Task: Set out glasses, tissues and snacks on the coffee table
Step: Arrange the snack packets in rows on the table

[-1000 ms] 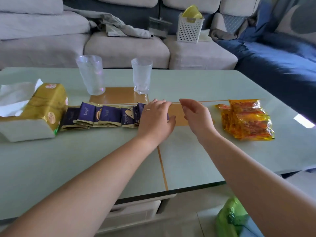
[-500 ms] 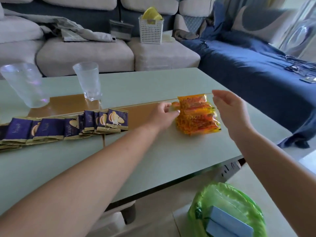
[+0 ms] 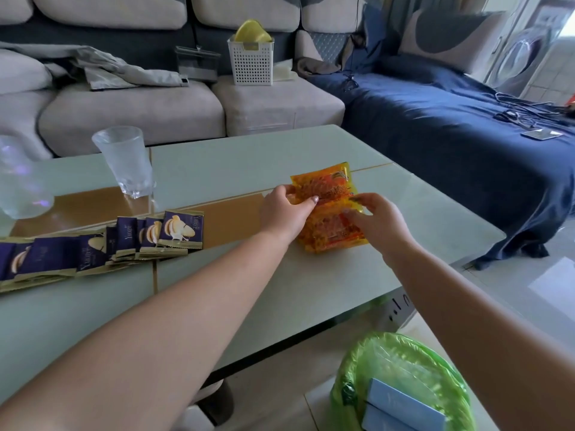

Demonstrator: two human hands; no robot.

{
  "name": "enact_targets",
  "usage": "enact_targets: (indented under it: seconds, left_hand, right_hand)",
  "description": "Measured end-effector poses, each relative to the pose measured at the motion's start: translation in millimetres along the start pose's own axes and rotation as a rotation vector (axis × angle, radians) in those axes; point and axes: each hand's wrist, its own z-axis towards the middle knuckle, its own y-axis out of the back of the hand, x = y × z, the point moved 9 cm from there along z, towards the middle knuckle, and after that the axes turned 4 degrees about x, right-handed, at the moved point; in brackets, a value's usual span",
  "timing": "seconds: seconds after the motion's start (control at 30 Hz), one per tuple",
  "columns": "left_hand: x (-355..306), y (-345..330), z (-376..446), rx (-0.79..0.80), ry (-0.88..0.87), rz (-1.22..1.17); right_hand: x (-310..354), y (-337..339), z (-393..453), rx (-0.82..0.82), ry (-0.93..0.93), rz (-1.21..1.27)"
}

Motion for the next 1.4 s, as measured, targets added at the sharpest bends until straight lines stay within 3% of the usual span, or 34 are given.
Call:
enact_targets:
  seconds: [0.27, 0.43, 0.57, 0.87, 1.1, 1.4]
  left_hand:
    - [-36.3, 17.7, -9.7, -0.024, -0.225, -0.089]
    - [-46.4, 24.1, -14.0, 0.004, -0.147, -0.379]
    - [-55.1, 37.8, -16.2, -0.022, -0.104, -0.595]
    - [-72.0, 75.5, -17.1, -0.019, -0.026, -0.787]
    - [-69.1, 131.6, -51.2, 0.113, 0.047, -0.804]
    - [13.6, 242.6, -141.9, 0.302, 0.169, -0.264]
  right_hand:
    - [25.9, 9.3, -1.4, -0.058, 0.122, 0.065]
    - [47.1, 8.4, -6.7, 0.048, 0.15, 0.149]
    - [53.7, 5.7, -10.1, 0.142, 0.16, 0.043]
    - [98.3, 29.1, -11.6, 0.091, 0.235, -0.087]
    - [157.3, 16.7, -31.8, 0.302, 0.266, -0.28]
    - [170.9, -104.8, -95.5, 0.793, 0.2, -0.548]
